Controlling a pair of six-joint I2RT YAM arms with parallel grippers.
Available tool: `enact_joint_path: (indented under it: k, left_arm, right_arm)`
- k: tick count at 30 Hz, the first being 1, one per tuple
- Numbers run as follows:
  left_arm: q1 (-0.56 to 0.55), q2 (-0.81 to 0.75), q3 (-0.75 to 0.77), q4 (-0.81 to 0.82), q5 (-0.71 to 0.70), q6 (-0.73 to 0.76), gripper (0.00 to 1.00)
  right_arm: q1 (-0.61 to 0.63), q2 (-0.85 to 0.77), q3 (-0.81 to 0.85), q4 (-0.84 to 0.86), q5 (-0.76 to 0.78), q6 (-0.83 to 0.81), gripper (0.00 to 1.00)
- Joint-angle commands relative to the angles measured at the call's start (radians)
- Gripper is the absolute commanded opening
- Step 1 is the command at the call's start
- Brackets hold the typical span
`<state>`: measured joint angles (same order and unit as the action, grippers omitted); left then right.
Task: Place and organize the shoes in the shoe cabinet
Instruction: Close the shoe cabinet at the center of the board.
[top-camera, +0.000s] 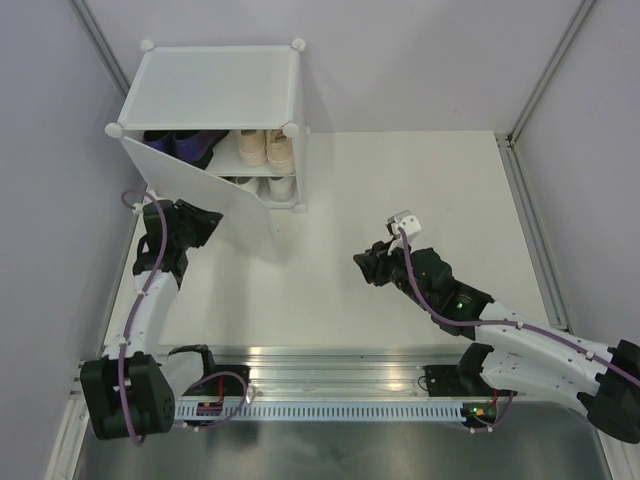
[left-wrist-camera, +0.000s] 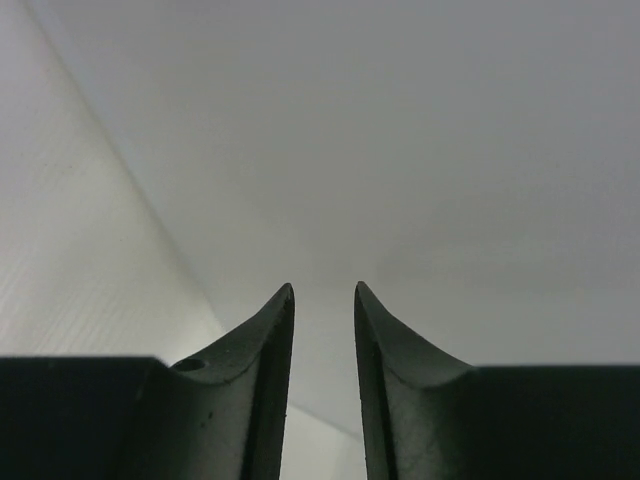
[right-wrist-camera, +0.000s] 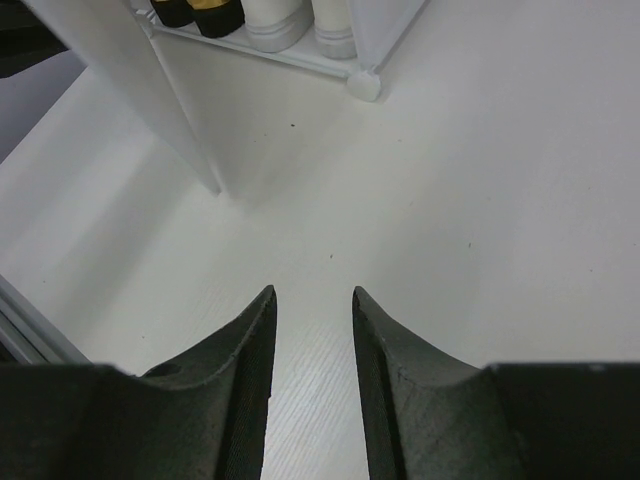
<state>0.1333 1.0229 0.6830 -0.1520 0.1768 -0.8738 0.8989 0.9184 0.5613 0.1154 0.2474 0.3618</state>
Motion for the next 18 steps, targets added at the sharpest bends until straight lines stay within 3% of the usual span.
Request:
enact_joint_path:
  k: [1,7,18]
  left_arm:
    - [-0.055,0.089,0.101,0.140,-0.022,0.010,0.36]
    - [-0.122,0.238,0.226,0.196,-0.072,0.038,0.47]
    - [-0.155,0.460,0.368,0.230,-0.031,0.081,0.52]
  right_arm:
    - [-0.006,-0.001,0.003,0.021,0.030,-0.007,0.42]
    - [-0.009,-0.015,0.002,0.021,0.056,-0.014,0.42]
    - [-0.012,-0.082,-0.034,0.047,0.151,-0.017,0.47]
